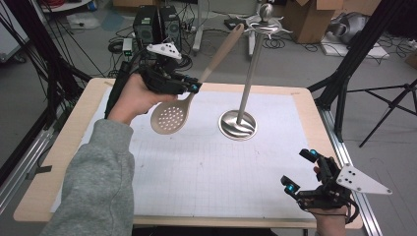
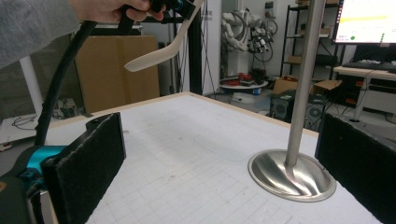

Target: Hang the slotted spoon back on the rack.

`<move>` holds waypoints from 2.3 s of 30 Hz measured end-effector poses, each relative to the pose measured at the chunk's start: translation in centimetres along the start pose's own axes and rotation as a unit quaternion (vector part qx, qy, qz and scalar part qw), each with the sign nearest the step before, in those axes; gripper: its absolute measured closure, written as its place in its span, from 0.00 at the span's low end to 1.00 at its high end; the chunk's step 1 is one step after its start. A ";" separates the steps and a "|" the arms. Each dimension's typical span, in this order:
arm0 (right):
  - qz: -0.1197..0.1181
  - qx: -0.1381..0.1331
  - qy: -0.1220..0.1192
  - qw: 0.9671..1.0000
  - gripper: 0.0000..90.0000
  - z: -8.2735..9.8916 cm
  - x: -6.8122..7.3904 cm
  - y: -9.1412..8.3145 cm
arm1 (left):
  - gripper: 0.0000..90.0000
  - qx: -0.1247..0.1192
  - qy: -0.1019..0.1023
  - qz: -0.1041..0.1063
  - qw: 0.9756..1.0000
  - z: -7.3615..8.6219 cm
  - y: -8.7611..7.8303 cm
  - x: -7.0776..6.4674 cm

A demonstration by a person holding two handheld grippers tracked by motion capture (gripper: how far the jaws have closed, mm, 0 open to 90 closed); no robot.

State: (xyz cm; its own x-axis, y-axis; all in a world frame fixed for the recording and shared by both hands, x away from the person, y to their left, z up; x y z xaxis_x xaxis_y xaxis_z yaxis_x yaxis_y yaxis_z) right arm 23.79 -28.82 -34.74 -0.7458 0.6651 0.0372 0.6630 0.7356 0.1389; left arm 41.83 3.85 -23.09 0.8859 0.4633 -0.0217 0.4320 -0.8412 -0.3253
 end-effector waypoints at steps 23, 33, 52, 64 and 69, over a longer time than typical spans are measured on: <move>0.006 -0.004 0.004 1.000 0.01 0.0 -0.4 -0.5 | 0.86 0.012 0.004 0.001 1.000 0.5 2.0 -0.1; 0.007 -0.004 0.008 1.000 0.01 0.0 -0.4 -0.5 | 0.86 0.015 -0.008 -0.008 1.000 0.6 3.0 -0.2; 0.010 -0.006 0.006 1.000 0.01 0.0 -0.4 -0.7 | 0.86 0.011 -0.018 -0.022 1.000 1.1 5.3 -0.7; 0.012 -0.005 0.007 1.000 0.01 0.1 -0.5 -0.8 | 0.86 0.009 -0.021 -0.026 0.999 1.4 6.7 -0.8; 0.013 -0.009 0.005 1.000 0.01 -0.1 -0.6 -1.0 | 0.86 0.009 -0.021 -0.027 0.999 1.4 7.2 -0.9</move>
State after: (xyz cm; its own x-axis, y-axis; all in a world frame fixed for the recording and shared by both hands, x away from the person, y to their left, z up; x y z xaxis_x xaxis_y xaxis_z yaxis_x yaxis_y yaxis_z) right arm 23.55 -29.97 -34.81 -0.7292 0.6824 0.0505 0.6807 0.7158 0.1560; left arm 43.93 -2.21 -26.78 0.8531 0.5199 -0.0433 0.4760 -0.8097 -0.3432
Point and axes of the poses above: each handheld gripper's, and its own axes: y roughly forward along the jaws, z roughly out of its underside, x roughly to its left, the point moved 6 cm from there along y, roughly forward along the jaws, and after that the axes turned 10 degrees about -x, right-handed, at the moved point
